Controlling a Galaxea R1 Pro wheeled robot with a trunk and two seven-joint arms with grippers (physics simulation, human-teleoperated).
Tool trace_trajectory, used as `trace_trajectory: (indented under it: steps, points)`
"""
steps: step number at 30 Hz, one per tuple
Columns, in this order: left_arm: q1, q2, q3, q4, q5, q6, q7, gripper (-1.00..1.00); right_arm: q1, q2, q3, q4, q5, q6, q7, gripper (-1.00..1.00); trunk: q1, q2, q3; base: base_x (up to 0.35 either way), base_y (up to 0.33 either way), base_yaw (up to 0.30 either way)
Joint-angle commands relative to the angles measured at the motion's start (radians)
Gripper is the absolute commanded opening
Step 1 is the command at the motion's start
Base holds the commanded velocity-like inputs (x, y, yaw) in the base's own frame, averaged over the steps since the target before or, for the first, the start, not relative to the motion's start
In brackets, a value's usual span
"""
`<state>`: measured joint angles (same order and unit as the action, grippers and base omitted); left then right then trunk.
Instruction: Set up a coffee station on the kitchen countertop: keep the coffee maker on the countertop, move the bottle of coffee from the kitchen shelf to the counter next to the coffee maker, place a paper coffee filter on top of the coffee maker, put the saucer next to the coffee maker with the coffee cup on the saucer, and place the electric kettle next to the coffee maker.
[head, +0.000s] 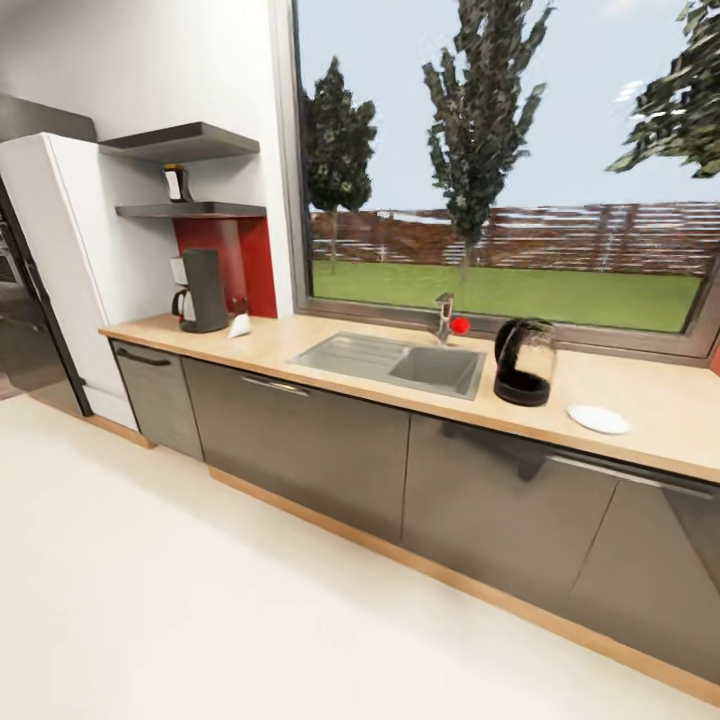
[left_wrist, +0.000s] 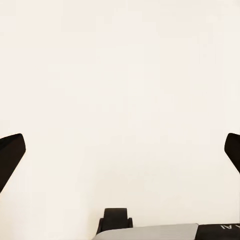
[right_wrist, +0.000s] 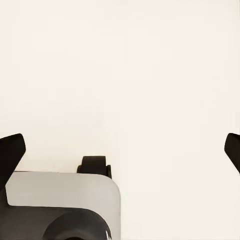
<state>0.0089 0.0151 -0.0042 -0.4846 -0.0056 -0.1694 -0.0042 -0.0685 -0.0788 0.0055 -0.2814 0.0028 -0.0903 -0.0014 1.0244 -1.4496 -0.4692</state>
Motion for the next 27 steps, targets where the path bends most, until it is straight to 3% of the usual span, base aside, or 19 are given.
trace_trajectory:
  steps: [1,13,27]
  points:
    - [0.000,0.000,0.000,-0.001,-0.001,-0.002,0.000,1.00,0.000,0.000,0.001,0.001,0.000,-0.003,0.000,1.00,0.001,0.000,-0.001,0.323,0.000,0.163]
    - [0.000,0.000,0.000,-0.002,-0.001,-0.002,0.000,1.00,0.000,0.001,0.001,0.001,0.000,-0.003,0.000,1.00,0.001,0.000,-0.001,0.323,0.000,0.248]
    - [0.000,0.000,0.000,-0.002,-0.001,-0.002,0.000,1.00,0.000,0.001,0.001,0.001,0.000,-0.003,-0.003,1.00,0.001,0.000,-0.001,0.323,0.000,0.127]
